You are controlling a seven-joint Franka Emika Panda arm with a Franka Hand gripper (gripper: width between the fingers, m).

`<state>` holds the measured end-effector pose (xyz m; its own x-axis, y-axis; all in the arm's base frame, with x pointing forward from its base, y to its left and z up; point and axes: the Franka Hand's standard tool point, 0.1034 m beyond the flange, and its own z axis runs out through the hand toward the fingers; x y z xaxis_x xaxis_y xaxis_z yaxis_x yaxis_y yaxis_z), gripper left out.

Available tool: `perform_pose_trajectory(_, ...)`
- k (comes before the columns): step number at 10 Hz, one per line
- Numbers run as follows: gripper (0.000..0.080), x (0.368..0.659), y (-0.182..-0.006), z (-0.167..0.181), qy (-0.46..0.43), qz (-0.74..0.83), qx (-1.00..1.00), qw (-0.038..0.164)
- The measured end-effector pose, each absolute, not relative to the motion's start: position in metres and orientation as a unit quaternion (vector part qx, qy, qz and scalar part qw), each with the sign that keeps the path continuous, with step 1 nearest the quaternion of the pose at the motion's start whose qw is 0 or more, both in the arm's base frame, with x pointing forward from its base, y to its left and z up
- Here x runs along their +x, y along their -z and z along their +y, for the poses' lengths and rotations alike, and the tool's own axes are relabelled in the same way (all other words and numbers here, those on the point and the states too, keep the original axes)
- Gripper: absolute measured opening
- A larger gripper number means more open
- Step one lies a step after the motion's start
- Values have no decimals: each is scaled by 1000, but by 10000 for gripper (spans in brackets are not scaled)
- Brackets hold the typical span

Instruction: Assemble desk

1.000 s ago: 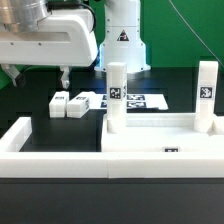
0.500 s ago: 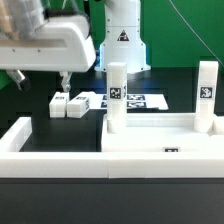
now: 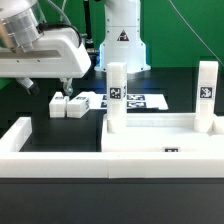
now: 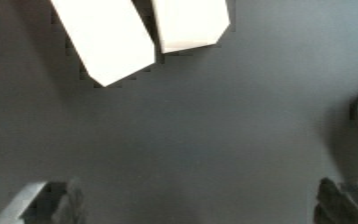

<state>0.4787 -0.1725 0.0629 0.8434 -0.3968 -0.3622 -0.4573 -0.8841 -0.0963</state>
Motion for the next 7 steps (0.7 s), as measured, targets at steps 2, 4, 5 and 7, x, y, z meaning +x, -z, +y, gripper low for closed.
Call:
perform_pose_trajectory(2,648,463,-57,-172,-180,259,-943,102)
perform_pose_trajectory(4,648,454,-54,-170,-202,271,-935,109)
perform_pose_trajectory(5,648,454,-54,-170,-202,270,-935,109)
perform_pose_trajectory(7,648,445,-54,-165,-268,267,-916,136)
